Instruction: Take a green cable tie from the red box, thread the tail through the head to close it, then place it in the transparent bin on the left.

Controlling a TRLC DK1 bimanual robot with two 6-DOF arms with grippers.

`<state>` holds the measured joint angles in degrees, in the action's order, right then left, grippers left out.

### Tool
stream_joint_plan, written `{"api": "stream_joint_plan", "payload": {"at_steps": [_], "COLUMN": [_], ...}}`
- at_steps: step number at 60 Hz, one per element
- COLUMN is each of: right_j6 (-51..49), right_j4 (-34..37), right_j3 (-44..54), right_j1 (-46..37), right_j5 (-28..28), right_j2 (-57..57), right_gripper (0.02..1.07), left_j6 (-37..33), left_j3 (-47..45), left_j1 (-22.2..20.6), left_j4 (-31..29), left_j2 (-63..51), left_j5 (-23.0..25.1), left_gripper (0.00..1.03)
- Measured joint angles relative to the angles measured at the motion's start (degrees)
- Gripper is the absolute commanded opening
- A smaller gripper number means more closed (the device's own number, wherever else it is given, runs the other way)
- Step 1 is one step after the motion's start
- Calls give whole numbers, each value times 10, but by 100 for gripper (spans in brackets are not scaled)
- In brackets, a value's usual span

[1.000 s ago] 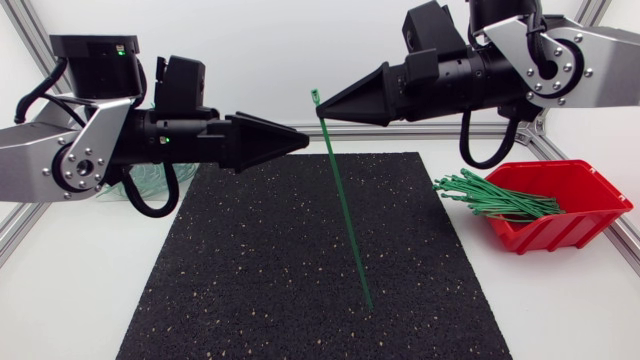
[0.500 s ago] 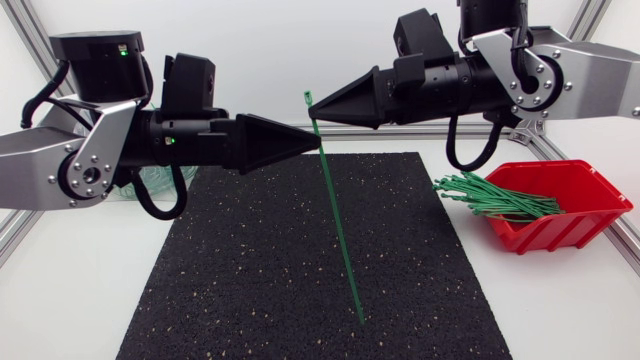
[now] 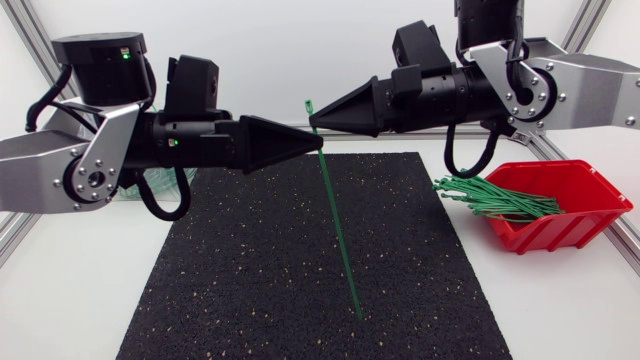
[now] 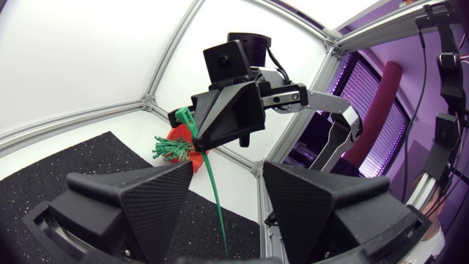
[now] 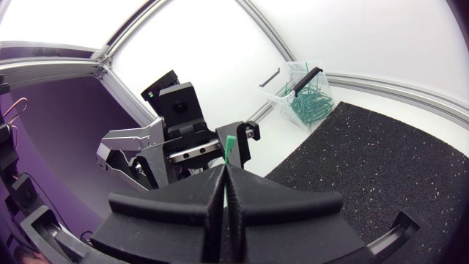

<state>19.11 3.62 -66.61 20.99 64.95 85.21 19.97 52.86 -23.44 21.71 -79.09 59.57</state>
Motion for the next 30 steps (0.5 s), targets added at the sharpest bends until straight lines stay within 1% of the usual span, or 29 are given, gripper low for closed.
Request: {"api": "stream_joint_plan", "payload": {"at_steps": [3,12,16,19,30], "right_j6": [0,0,0,0,0], "right_j4": [-3,-9,-10,-11,-13], "right_j3": [0,1,2,4,7], "right_j1": [0,0,0,0,0], "right_j5": [0,0,0,0,0], "right_j2": [0,0,0,0,-1], "right_gripper": [8,8,8,8,8], "left_j6": [0,11,11,13,15], "left_j3": [0,0,0,0,0], "left_j1": [0,-3,-6,-7,-7], "left_j4": [3,8,9,13,22], "left_j2": [-4,-16,-16,-16,-16], "left_j5": [0,0,0,0,0], "left_gripper": [55,54,47,45,42]}}
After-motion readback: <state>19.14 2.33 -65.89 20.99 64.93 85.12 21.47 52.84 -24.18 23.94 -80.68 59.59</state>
